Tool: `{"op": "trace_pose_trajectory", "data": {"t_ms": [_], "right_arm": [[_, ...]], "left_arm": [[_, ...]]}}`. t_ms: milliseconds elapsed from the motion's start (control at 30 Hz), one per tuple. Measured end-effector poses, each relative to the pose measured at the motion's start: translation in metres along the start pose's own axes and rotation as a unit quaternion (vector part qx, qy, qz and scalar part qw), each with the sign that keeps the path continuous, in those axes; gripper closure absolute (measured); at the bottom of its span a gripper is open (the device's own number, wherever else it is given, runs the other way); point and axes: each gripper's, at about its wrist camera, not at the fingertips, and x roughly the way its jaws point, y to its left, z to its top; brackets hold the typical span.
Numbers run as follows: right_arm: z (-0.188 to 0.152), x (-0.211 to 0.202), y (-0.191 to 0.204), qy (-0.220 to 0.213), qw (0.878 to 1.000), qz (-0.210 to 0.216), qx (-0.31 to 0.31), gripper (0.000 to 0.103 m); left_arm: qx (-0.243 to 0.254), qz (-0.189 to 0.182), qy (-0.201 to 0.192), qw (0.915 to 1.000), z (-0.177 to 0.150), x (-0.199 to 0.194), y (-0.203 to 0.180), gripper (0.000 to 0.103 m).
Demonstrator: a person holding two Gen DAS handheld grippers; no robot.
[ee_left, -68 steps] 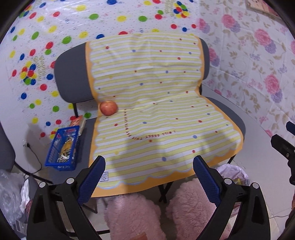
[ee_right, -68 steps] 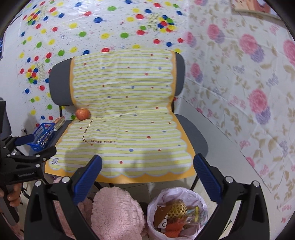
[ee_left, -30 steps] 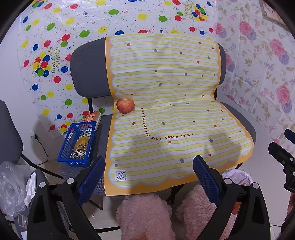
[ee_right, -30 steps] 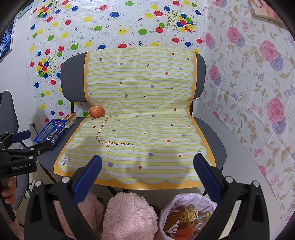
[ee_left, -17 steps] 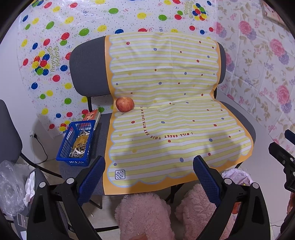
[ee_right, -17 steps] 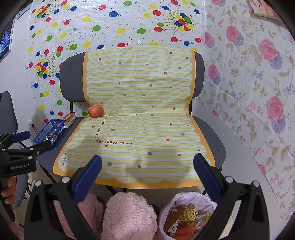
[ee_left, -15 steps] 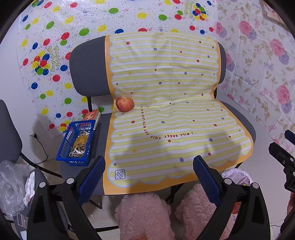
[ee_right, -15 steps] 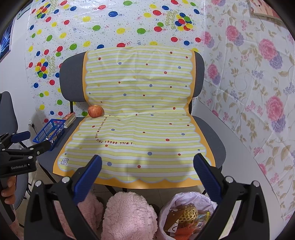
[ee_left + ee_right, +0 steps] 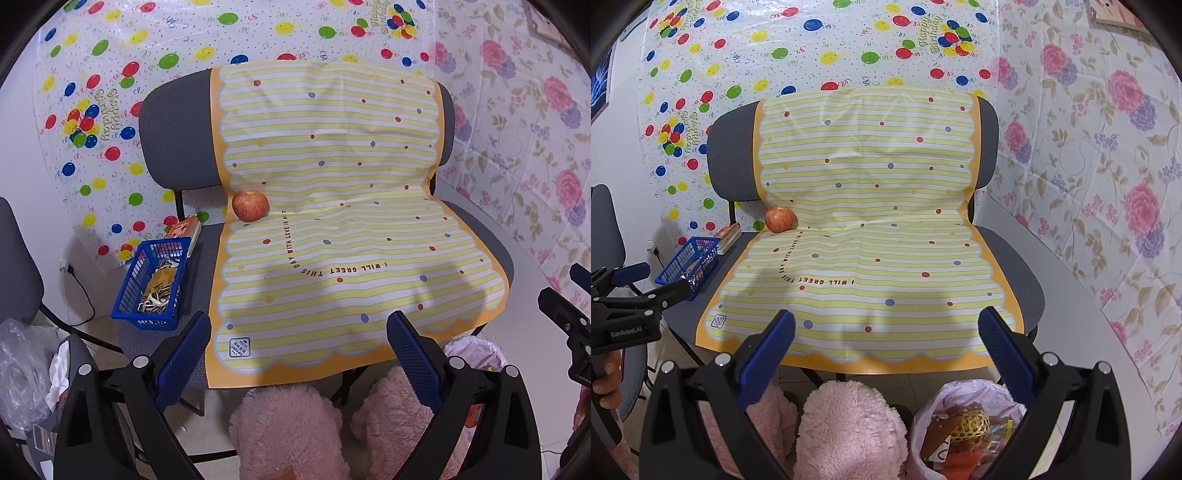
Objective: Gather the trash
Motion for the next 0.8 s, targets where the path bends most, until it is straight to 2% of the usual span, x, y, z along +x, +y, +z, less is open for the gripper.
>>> {"op": "trace_pose_trajectory", "data": {"t_ms": [567,800], "right_arm": [[-0.001,0.009,-0.001,0.01,1.0,-0.004,0.007,0.006],[-0.001,0.035,-0.008,0.028,0.999,-0.006,0.018,0.006]], "left_arm": [[-0.011,0.005,0.009,0.9999,-0.008,0.013,0.007,0.008],[-0.016,0.002,0.031,0.9994,-0.003,0.058,0.01,0.008]]}}
